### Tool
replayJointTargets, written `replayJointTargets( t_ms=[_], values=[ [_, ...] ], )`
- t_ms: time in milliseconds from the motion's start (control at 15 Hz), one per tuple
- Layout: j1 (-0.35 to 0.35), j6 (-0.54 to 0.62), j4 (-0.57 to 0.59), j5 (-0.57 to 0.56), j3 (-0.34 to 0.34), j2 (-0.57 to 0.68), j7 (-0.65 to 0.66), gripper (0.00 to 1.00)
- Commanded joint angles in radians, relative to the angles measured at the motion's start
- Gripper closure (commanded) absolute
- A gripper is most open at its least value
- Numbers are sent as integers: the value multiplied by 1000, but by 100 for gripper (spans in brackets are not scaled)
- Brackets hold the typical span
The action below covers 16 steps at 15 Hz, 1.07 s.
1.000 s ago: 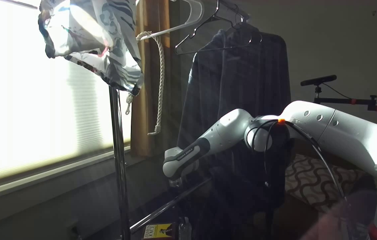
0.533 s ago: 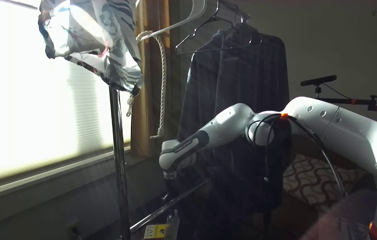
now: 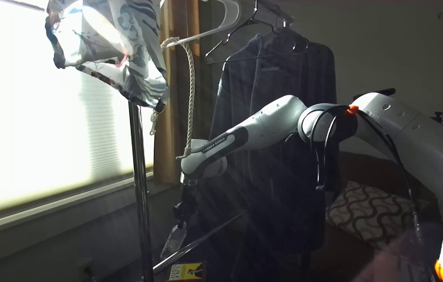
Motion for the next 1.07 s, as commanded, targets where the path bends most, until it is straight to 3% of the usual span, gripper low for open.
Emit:
replayJointTargets(
  t_ms=[0,467,733,867,1000],
  values=[
    [-35,136,-230,44,52,-199,-103,92],
    [-129,479,-517,194,147,-434,-213,92],
    [-212,650,-704,317,244,-561,-298,92],
    [-290,734,-803,409,342,-625,-393,92],
    [-403,803,-878,521,484,-674,-532,92]
  ],
)
